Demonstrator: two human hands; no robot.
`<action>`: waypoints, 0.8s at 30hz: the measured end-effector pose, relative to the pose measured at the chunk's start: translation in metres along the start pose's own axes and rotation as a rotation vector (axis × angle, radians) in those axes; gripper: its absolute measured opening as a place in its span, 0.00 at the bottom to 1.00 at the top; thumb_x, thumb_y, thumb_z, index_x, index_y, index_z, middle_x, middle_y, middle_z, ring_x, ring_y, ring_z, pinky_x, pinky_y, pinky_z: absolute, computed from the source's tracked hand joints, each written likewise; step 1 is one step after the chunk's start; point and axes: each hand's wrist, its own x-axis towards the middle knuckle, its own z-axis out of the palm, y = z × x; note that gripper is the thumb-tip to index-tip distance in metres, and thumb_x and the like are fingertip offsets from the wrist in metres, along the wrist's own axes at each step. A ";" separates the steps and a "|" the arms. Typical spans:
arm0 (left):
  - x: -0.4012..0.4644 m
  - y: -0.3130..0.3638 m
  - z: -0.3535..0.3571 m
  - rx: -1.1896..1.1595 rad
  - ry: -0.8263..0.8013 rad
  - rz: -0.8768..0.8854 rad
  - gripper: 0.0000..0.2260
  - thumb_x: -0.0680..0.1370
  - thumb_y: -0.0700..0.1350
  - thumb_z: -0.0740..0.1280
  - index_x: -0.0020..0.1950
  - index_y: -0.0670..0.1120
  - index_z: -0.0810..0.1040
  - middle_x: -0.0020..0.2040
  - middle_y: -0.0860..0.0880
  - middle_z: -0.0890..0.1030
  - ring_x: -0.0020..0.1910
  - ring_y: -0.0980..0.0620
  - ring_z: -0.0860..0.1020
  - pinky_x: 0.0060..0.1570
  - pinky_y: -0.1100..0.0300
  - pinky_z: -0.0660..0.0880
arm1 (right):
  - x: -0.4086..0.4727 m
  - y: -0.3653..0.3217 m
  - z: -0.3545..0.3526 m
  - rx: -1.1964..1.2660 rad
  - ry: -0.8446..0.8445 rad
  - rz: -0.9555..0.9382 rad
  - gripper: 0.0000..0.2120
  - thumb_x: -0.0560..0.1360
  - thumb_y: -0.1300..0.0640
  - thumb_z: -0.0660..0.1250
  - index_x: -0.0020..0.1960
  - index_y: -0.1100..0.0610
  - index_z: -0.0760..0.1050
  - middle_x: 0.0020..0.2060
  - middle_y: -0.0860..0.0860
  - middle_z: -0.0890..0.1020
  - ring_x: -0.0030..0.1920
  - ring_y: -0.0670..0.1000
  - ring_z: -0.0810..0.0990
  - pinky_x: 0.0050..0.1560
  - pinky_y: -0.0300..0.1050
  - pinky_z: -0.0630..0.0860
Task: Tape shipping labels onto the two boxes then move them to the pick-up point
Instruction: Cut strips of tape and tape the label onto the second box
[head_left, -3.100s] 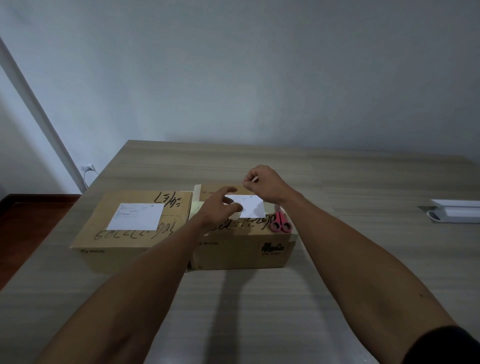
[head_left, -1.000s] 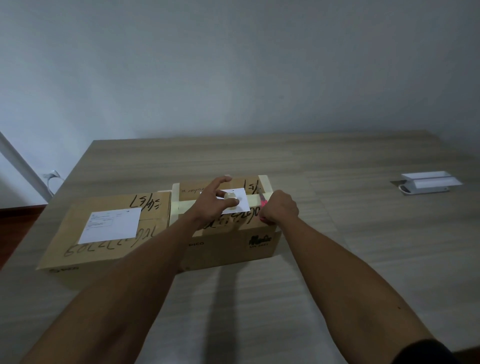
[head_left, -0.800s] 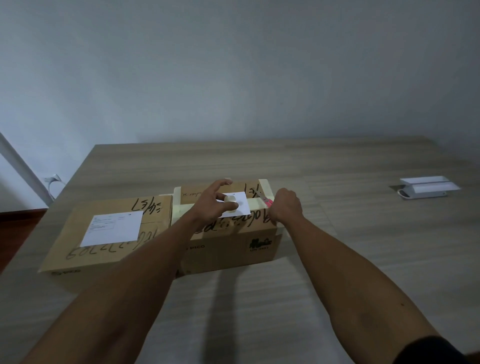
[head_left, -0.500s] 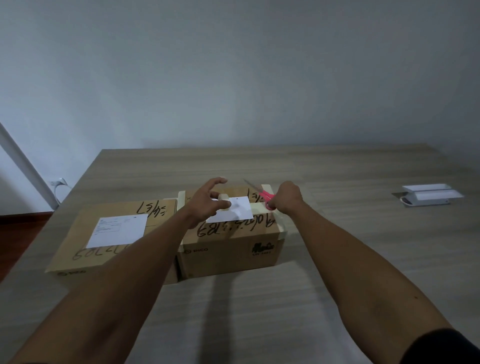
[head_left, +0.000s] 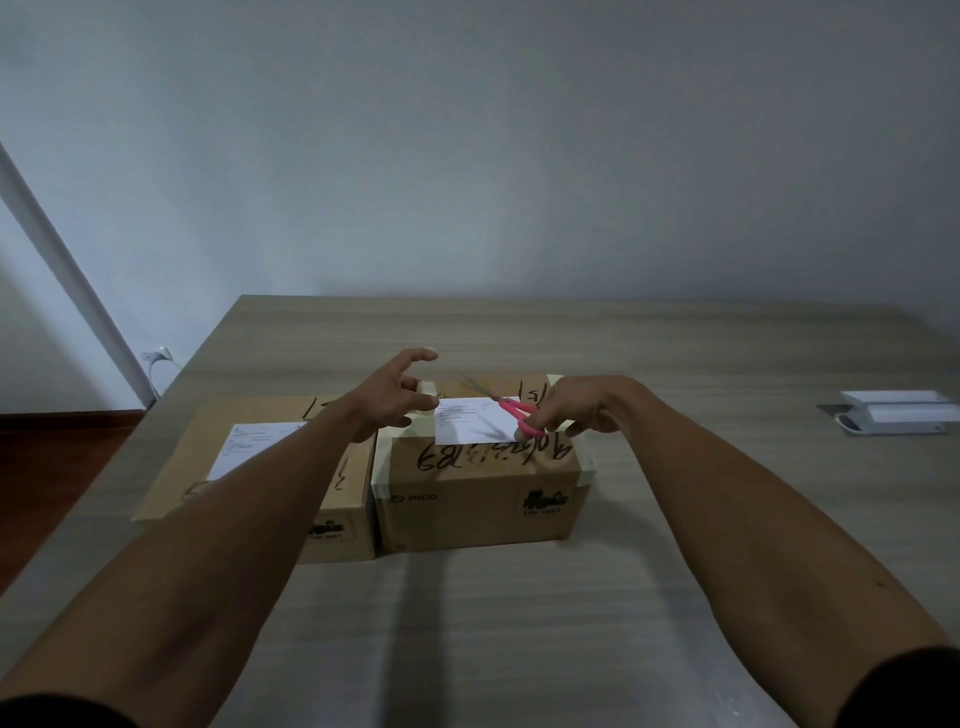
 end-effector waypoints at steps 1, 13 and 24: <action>0.000 0.000 0.000 -0.003 -0.009 -0.006 0.28 0.78 0.37 0.73 0.70 0.62 0.71 0.55 0.41 0.79 0.51 0.46 0.77 0.50 0.50 0.75 | -0.001 0.000 0.001 -0.004 -0.016 -0.008 0.12 0.67 0.46 0.80 0.47 0.51 0.89 0.53 0.49 0.80 0.55 0.51 0.73 0.50 0.46 0.70; 0.001 0.015 0.012 0.005 -0.194 -0.042 0.28 0.79 0.34 0.70 0.69 0.63 0.72 0.53 0.42 0.77 0.51 0.48 0.77 0.50 0.52 0.77 | -0.007 0.003 -0.002 -0.010 -0.041 -0.037 0.13 0.69 0.50 0.78 0.52 0.54 0.88 0.49 0.49 0.83 0.51 0.49 0.75 0.49 0.46 0.70; 0.004 0.016 0.025 -0.004 -0.292 -0.050 0.27 0.78 0.31 0.69 0.66 0.61 0.75 0.45 0.47 0.75 0.48 0.47 0.74 0.51 0.50 0.75 | -0.007 0.019 -0.007 0.017 -0.035 -0.011 0.07 0.71 0.55 0.78 0.48 0.55 0.89 0.64 0.55 0.82 0.58 0.52 0.74 0.53 0.50 0.70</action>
